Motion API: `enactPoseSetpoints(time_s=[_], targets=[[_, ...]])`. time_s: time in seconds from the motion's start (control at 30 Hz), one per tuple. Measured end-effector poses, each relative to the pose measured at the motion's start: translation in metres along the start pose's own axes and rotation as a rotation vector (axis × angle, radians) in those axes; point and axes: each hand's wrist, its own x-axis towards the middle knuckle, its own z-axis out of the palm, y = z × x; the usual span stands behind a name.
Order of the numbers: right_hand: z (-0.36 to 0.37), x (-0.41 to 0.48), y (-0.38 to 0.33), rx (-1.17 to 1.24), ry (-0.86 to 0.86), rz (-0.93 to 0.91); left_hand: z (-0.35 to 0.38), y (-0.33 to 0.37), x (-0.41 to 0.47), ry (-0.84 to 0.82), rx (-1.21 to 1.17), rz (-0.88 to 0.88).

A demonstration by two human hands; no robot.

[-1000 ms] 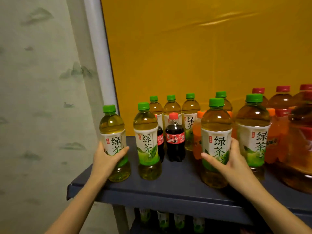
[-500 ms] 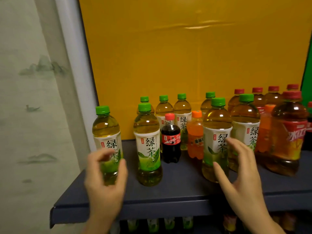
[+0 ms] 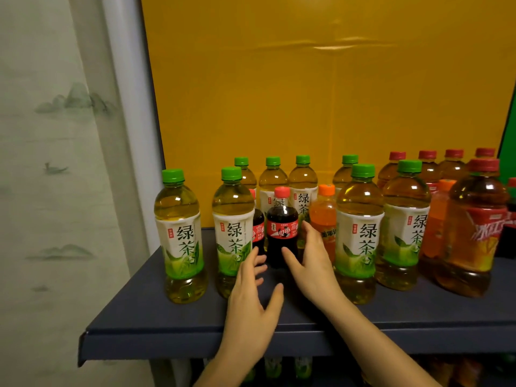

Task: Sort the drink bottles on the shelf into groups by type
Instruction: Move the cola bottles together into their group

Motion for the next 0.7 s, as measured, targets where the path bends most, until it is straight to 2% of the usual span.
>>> enactPoseSetpoints(time_s=[0.33,0.53,0.7], targets=[[0.022,0.029,0.01,0.17,-0.053,0.179,-0.007,-0.006,0.007,0.128,0.056,-0.089],[0.022,0.025,0.015,0.133,-0.058,0.156,-0.007,-0.007,0.015,0.15,0.071,-0.128],[0.014,0.011,0.014,0.128,-0.058,0.103,0.003,-0.001,0.022,0.115,0.208,-0.111]])
